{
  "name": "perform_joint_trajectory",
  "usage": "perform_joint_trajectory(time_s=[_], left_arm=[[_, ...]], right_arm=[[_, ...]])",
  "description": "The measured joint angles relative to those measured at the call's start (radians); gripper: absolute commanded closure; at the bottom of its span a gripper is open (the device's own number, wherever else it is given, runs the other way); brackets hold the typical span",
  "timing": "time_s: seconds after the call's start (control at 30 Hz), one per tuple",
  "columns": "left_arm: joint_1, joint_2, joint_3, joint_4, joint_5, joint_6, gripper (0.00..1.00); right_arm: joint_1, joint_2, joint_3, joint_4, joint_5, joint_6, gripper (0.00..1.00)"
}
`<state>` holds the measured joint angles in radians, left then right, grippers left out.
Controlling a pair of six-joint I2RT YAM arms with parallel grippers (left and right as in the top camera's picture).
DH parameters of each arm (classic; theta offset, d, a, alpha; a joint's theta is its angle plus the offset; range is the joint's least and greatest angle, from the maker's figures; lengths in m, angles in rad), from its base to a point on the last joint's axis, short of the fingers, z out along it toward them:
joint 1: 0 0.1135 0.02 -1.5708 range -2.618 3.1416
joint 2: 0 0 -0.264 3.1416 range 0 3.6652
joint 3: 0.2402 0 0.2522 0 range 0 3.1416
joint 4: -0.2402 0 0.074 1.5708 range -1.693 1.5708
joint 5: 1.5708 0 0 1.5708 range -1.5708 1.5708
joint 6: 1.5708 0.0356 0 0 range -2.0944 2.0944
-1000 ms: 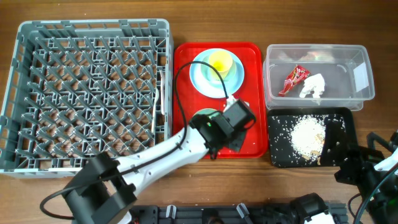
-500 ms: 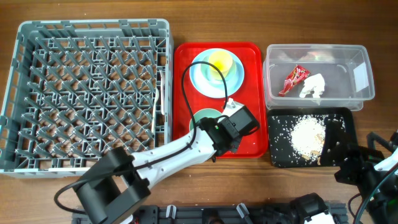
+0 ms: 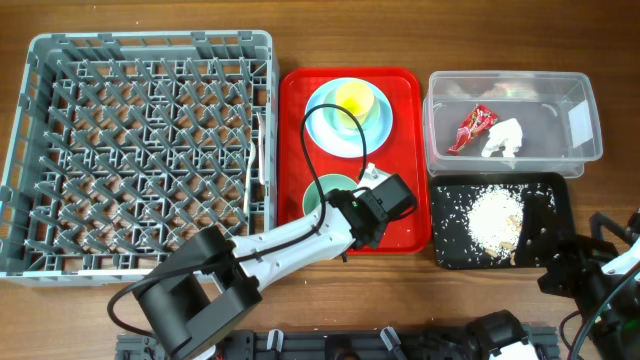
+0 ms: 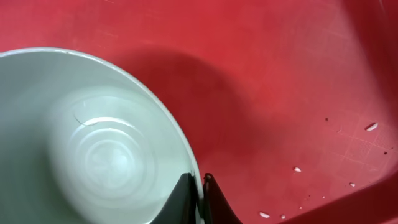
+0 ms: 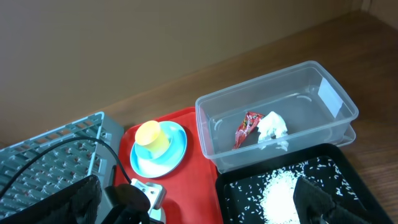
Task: Sort waste into correct bins and load items into the dishwasher rack
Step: 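Move the left gripper to the green bowl and grasp its rim, then lift the green bowl and carry it to the back of the dish rack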
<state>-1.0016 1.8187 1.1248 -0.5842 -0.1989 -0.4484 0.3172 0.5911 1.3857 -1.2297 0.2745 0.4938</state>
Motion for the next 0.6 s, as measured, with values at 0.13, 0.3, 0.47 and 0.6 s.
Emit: perform_joint_trajectory(time_s=[0.13, 0.3, 0.47, 0.6], left_arm=[[0.0, -0.001, 0.007, -0.016, -0.021, 0.026, 0.96], [0.08, -0.101, 0.166, -0.182, 0.025, 0.084, 0.96], [0.365, -0.278, 0.399, -0.249, 0.36, 0.181, 0.96], [0.757, -0.293, 0.449, -0.094, 0.832, 0.204, 0.96]], right_arm=[[0.0, 0.0, 0.0, 0.0, 0.0, 0.0, 0.0], [0.0, 0.0, 0.0, -0.001, 0.0, 0.0, 0.0], [0.0, 0.0, 0.0, -0.002, 0.0, 0.0, 0.0], [0.0, 0.0, 0.0, -0.002, 0.0, 0.0, 0.0]])
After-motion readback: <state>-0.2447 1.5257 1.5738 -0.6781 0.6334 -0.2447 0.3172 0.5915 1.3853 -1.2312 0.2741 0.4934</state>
